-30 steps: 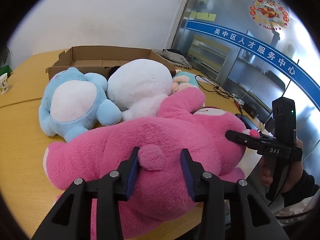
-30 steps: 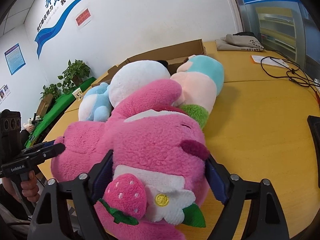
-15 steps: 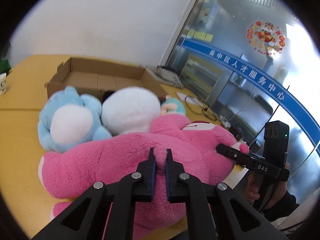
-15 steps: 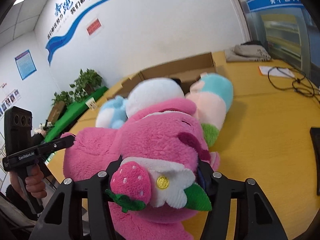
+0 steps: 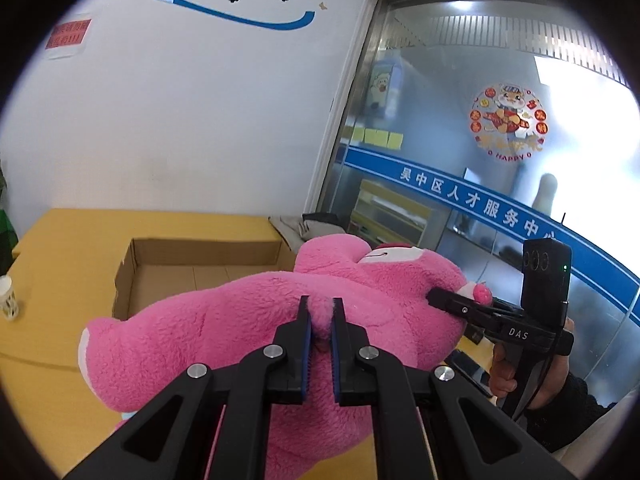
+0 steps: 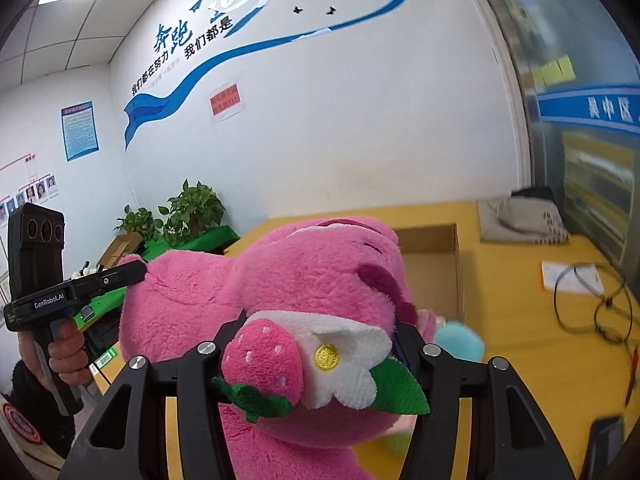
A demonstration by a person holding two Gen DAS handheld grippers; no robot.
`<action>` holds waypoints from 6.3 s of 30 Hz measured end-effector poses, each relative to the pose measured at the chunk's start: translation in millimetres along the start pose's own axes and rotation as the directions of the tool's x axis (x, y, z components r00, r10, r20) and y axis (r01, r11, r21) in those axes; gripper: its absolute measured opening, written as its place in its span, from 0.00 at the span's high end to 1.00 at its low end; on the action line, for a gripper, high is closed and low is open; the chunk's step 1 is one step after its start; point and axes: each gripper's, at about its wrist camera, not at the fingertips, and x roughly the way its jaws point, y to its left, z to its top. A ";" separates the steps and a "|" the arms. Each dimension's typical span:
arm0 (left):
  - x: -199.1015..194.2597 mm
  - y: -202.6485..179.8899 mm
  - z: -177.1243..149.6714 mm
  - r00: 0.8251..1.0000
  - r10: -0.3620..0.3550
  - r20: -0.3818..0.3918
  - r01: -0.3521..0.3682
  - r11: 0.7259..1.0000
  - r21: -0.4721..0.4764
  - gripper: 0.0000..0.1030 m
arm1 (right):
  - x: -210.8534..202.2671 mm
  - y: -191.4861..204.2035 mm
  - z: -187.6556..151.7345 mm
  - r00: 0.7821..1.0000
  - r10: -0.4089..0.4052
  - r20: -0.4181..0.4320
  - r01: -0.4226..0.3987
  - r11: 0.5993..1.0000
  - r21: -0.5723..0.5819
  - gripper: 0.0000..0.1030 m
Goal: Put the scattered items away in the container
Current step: 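Lift the pink bear with both grippers and carry it over the cardboard box, then open both grippers to drop the pink bear into the box, then move both tools down to the light-blue bear with the red headband, then close both grippers on the light-blue bear's body, then lift the light-blue bear with both grippers and carry it over the box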
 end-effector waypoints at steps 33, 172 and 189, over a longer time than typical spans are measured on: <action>258.1 181.5 149.3 0.998 0.047 -0.048 -0.046 0.999 0.007 0.94 | 274.1 -141.6 178.1 0.999 -0.047 -0.015 0.048 0.997 0.066 0.41; 87.7 207.1 -164.1 0.906 -0.001 -0.424 -0.163 0.923 -0.349 0.40 | 245.6 119.0 -166.7 0.852 0.032 -0.523 -0.133 0.979 -0.157 0.25; 51.7 171.5 -123.3 0.928 0.099 -0.359 -0.196 0.949 -0.246 0.44 | 203.1 130.4 -148.8 0.906 0.115 -0.408 -0.182 0.975 -0.130 0.39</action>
